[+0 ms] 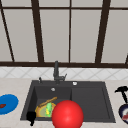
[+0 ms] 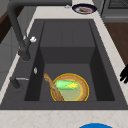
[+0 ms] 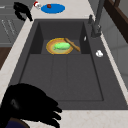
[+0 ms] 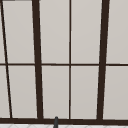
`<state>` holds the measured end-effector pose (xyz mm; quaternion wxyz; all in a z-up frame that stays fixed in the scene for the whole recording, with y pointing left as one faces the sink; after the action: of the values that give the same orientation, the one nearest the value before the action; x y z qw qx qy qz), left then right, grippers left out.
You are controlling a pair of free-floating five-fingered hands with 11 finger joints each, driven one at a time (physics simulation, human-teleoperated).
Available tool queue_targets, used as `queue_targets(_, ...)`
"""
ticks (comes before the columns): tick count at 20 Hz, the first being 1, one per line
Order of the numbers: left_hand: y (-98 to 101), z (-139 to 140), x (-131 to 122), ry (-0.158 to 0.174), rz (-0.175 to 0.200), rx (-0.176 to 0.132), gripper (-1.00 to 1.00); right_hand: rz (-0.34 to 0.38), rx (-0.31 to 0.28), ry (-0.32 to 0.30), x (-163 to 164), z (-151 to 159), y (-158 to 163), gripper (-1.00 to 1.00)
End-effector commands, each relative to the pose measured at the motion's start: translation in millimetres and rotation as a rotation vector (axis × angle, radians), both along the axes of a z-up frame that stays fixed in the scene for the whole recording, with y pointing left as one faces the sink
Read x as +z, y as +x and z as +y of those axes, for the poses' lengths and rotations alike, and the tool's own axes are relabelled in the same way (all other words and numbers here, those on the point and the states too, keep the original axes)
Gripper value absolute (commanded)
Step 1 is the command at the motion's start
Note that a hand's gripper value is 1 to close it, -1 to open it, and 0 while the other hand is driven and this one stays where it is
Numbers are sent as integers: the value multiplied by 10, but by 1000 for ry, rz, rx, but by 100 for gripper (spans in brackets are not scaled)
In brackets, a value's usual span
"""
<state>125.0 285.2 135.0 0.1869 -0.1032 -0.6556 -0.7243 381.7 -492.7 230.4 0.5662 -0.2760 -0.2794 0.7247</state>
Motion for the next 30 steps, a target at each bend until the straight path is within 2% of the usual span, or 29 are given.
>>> queue_targets(1,0,0,0,0,0,0,0,0,-10,32,-35,-231,-183,-100)
queue_targets(4,0,0,0,0,0,0,0,6,-12,42,-70,-381,-254,-100)
queue_targets(8,0,0,0,0,0,0,0,22,-6,-1,-67,-330,-206,-100)
queue_targets(10,0,0,0,0,0,0,0,28,-1,-18,-105,-304,-301,-100)
queue_targets(14,0,0,0,0,0,0,0,27,-11,-28,-95,-365,-321,-100)
queue_targets(16,0,0,0,0,0,0,0,3,-28,-31,-83,-233,-554,-100)
queue_targets(21,0,0,0,0,0,0,0,-25,-77,-74,-38,21,-712,-100)
queue_targets(30,0,0,0,0,0,0,0,-72,-95,-109,72,572,-870,-100)
